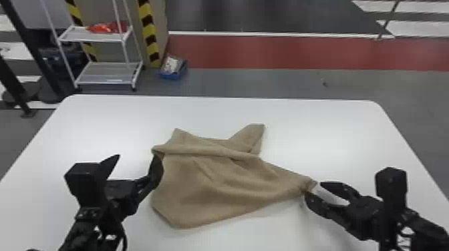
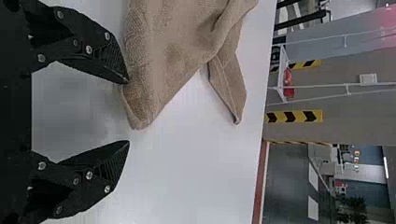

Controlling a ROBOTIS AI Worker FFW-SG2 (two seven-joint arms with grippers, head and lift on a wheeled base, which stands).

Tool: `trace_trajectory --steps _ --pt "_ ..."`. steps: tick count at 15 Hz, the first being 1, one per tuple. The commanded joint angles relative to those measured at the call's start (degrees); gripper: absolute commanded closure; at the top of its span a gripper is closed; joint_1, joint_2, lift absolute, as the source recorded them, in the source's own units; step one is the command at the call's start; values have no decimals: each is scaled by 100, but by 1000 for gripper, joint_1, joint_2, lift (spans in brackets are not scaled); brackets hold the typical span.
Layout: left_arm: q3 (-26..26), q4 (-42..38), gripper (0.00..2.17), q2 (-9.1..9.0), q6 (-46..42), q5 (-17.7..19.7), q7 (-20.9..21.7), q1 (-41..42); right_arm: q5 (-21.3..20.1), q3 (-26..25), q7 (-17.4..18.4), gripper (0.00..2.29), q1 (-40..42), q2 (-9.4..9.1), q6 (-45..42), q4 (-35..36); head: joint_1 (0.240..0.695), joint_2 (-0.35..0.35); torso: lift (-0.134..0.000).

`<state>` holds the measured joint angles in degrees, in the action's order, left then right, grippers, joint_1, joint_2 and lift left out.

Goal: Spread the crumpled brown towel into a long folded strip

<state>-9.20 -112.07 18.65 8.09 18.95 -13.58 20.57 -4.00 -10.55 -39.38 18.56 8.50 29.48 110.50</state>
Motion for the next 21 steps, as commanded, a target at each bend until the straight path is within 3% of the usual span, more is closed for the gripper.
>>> trace_trajectory --steps 1,4,5,9,13,18,21 --pt "-2 -16 97 16 13 -6 -4 0 66 -9 -8 529 -72 3 89 -64 695 -20 -124" --pt "-29 45 97 7 13 -6 -4 -18 84 35 10 532 -99 -23 72 -73 695 -21 -124" --pt "-55 54 97 -2 13 -32 -4 -26 84 44 10 660 -99 -23 72 -73 695 -19 -124" --pt "-82 54 97 -2 13 -32 -4 -44 84 0 -87 1575 -116 -23 142 -20 695 -19 -124" --pt "-82 63 97 7 13 -32 -4 -35 84 9 -78 1595 -125 -23 72 33 695 -21 -124" --pt "-82 81 97 -2 -5 -32 -4 -35 356 61 98 1595 -274 -59 441 1615 695 -1 -124" --pt "-29 81 97 16 -92 -32 -83 0 840 -607 370 1595 -837 -41 1144 2256 695 9 -124"
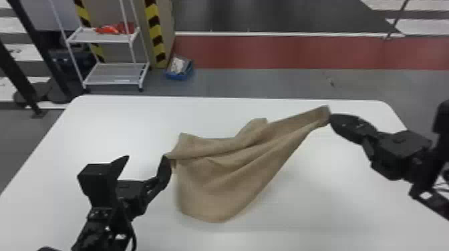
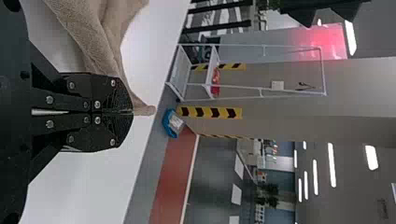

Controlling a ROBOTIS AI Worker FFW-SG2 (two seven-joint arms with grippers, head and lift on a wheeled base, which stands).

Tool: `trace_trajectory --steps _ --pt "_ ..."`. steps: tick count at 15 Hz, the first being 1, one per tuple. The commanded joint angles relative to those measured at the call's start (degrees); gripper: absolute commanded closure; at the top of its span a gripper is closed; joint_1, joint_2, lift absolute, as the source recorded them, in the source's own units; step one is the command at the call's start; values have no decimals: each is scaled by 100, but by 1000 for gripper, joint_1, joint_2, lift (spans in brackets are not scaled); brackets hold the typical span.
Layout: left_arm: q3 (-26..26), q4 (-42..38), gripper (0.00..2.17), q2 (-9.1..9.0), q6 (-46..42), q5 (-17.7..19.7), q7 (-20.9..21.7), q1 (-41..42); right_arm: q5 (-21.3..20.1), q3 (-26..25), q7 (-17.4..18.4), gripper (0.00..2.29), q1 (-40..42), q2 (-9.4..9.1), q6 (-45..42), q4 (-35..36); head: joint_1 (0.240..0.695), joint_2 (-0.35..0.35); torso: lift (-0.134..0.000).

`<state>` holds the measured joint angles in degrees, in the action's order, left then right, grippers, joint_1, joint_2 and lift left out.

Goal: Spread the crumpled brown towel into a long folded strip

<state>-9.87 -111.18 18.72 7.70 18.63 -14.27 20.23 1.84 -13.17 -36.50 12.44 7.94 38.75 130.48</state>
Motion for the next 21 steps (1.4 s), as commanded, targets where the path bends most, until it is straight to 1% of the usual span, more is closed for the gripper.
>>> trace_trajectory --steps 1,2,3,4,5,6,8,11,12,13,14,15,16,17,18,19,20,21 --pt "64 -18 97 18 -53 9 -14 42 554 -713 284 1595 -278 24 182 268 695 1 -124" --pt "82 -27 97 36 -53 9 -14 42 976 -1171 486 1595 -392 85 94 162 695 -29 -124" --pt "91 -27 97 36 -88 9 -14 42 1187 -1364 723 1595 -612 252 41 -339 695 -55 -124" --pt "73 -18 97 36 -106 9 -14 33 1090 -1364 802 1592 -796 410 24 -787 695 -81 -124" --pt "29 -18 97 36 -106 0 21 16 958 -1294 855 1592 -858 621 -29 -1165 695 -112 -124" --pt "11 -18 97 27 -106 0 39 7 941 -1197 855 1588 -831 621 -310 -1464 695 -140 -124" --pt "3 -18 97 27 -106 0 39 -2 888 -1162 846 1585 -770 586 -398 -1666 695 -183 -124" --pt "3 8 97 27 -106 0 56 -2 844 -1179 679 1585 -427 490 -398 -1657 695 -184 -124" --pt "3 35 97 27 -141 -9 118 -2 651 -1162 662 1585 -251 428 -398 -1666 695 -183 -124" --pt "3 52 93 36 -176 -9 276 -2 440 -1135 653 1585 -75 305 -732 -1745 695 -183 -124" --pt "-41 149 90 62 -493 -79 548 -2 290 -1127 583 1585 153 191 -1506 -1912 695 -186 -124" --pt "-85 184 90 88 -704 -167 698 25 281 -1135 574 1585 346 191 -1646 -2000 695 -192 -124" --pt "-138 210 90 97 -704 -176 777 16 281 -1171 539 1585 452 191 -1716 -2044 695 -207 -124" --pt "-305 228 90 97 -721 -176 768 -37 290 -1197 556 1588 601 173 -2103 -2088 695 -216 -124" --pt "-788 272 90 106 -721 -264 724 -195 299 -1241 574 1588 724 120 -2771 -2149 695 -224 -124" --pt "-1298 439 90 44 -739 -483 689 -380 317 -1267 548 1588 777 59 -2912 -2132 695 -238 -124" --pt "-1667 650 90 -43 -739 -589 566 -564 343 -1276 530 1588 839 24 -3017 -2096 695 -257 -124" --pt "-2001 870 90 -131 -721 -712 487 -731 396 -1267 442 1588 927 -3 -3386 -2079 695 -289 -124"
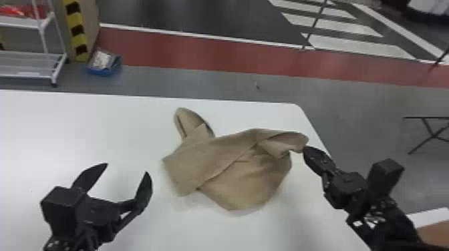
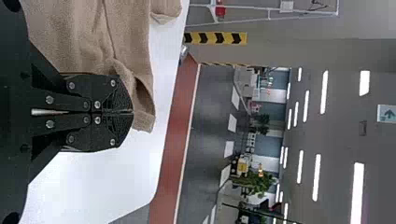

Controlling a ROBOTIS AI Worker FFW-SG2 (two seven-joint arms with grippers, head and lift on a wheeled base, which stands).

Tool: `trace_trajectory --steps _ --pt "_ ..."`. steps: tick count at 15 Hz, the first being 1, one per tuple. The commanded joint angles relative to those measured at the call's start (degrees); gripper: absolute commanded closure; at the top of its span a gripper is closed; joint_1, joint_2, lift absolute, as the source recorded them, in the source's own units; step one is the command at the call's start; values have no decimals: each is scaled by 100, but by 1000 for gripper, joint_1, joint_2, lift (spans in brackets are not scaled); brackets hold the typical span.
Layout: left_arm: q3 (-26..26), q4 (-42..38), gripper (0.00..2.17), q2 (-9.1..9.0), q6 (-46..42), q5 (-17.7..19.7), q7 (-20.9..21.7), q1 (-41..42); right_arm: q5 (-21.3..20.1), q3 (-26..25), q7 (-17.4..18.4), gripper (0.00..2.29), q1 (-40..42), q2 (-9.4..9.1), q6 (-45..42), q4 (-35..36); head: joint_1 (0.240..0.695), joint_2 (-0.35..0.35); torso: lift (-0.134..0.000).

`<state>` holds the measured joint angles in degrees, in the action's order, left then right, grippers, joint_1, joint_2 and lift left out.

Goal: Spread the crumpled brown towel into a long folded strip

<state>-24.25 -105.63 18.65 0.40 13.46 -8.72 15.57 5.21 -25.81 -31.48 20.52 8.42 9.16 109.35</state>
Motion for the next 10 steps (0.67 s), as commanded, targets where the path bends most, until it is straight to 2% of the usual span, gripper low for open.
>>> trace_trajectory --steps 1,3,6,7,9,10 --pt "-783 456 93 -178 -8 -247 -156 -396 77 -21 -104 1588 181 -60 -603 34 695 -350 -124" --pt "-959 596 178 -336 9 -221 -200 -528 112 -126 -113 1588 277 -113 -761 34 695 -350 -124" --pt "-1152 702 245 -459 27 -221 -165 -625 121 -196 -139 1588 339 -139 -849 -19 695 -350 -124" --pt "-1214 781 336 -512 27 -221 -130 -669 121 -196 -139 1588 330 -139 -849 -54 695 -350 -124" --pt "-1293 851 512 -556 238 -221 -60 -739 121 -188 -157 1588 277 -130 -849 -107 695 -350 -124" --pt "-1293 878 512 -573 273 -221 -33 -748 121 -188 -157 1588 251 -130 -849 -107 695 -350 -124"
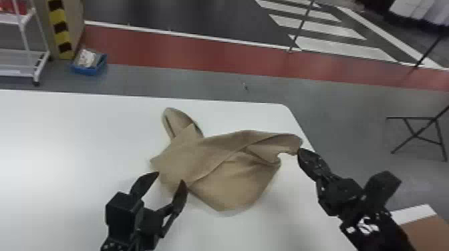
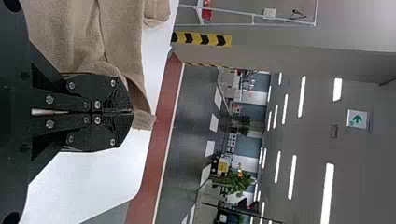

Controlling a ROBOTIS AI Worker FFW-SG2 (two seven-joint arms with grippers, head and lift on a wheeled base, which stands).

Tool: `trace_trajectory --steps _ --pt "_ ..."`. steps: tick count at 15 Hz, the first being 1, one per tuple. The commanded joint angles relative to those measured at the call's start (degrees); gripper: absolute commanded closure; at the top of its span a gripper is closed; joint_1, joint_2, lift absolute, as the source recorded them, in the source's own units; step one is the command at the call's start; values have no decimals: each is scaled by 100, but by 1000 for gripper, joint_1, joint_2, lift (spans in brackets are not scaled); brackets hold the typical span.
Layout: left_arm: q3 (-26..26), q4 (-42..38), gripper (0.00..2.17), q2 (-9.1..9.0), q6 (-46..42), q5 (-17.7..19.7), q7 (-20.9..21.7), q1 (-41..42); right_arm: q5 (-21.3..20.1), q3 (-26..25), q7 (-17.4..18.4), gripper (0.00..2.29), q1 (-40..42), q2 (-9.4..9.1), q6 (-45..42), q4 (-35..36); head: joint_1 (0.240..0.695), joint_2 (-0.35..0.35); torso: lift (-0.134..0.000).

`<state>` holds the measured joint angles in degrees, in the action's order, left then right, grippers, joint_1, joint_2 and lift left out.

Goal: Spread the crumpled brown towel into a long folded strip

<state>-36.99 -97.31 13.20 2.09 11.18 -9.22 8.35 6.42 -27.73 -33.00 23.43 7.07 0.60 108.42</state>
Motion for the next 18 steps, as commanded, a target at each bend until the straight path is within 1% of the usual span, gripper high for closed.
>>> trace_trajectory --steps 1,4,6,11,12,13,14,15,16,17,18 --pt "-19 45 512 -28 157 16 16 -26 0 4 -4 1588 -49 4 7 -23 695 -350 -124" --pt "-19 19 512 15 297 59 43 -17 -9 39 4 1588 -146 22 7 -111 695 -350 -124" --pt "-19 45 512 -20 297 51 139 -53 -9 83 4 1588 -172 22 7 -111 695 -350 -124" --pt "-72 89 512 -20 596 33 368 -96 0 75 4 1588 -190 31 42 -119 695 -350 -124" --pt "-72 98 515 -46 596 24 412 -105 0 75 4 1588 -190 31 42 -111 695 -350 -124" --pt "-63 107 518 -55 596 16 403 -105 0 83 4 1588 -190 40 24 -119 695 -350 -124" --pt "-72 98 876 -55 579 7 350 -105 0 83 4 1588 -190 40 24 -119 695 -350 -124" --pt "-72 98 1312 -55 526 16 254 -96 0 83 4 1588 -190 40 24 -119 695 -350 -124" --pt "-72 98 1848 -55 438 7 131 -96 0 83 4 1588 -190 31 24 -119 695 -350 -124" --pt "-63 89 2145 -55 245 -11 34 -79 9 83 4 1588 -181 31 24 -111 695 -350 -124" --pt "-54 54 2142 -28 104 -20 8 -70 53 83 -4 1588 -172 31 7 -84 695 -350 -124"
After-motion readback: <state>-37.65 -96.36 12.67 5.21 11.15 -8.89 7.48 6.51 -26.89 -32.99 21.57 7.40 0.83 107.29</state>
